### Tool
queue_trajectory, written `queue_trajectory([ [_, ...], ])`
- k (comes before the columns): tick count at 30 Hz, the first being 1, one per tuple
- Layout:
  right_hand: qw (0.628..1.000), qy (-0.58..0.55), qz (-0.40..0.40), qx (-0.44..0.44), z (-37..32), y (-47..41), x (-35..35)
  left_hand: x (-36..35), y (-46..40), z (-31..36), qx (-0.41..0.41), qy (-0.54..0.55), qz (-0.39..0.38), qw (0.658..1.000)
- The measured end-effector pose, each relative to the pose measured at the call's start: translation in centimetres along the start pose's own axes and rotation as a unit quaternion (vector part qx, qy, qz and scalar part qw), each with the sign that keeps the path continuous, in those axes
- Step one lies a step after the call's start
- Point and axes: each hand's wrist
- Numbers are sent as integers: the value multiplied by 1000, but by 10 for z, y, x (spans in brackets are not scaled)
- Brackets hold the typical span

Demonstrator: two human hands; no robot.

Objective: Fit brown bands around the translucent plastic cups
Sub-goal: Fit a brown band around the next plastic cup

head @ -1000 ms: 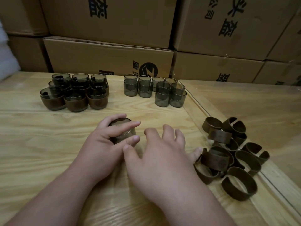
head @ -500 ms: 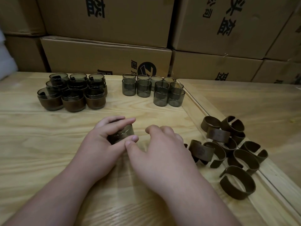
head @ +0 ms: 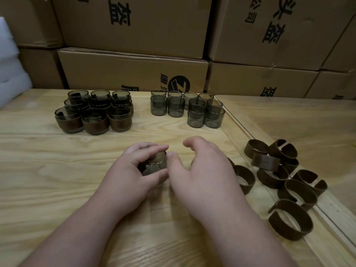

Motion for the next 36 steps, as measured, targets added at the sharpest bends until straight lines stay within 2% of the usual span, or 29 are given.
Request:
queue_trajectory([
  [8,993,-85,84,-22,12,-14,-7,0,2,-2,21,-54,-42,997],
  [12,995,-73,33,-54,21,-22,-13,-2,5,-2,44,-49,-92,994],
  [20,999,15,-39,-28,34,-26,-16,1,5,3,87,-19,-122,989],
  [26,997,18,29,-64,38,-32,-13,1,6,6,106,-8,-143,984],
  [29,994,-37,84,-64,38,-34,-14,1,5,3,107,-18,-143,984],
  [32,977,-168,129,-34,34,-35,-17,0,5,2,88,0,-131,987],
  [36,934,-325,146,-3,26,-31,-19,0,6,4,6,-13,-44,999],
])
Point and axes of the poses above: each hand's wrist, its own y-axis away from the middle knuckle, its own x-axis out of the back of the hand, z = x × y, and after that the axes turned 7 degrees about y, right-handed
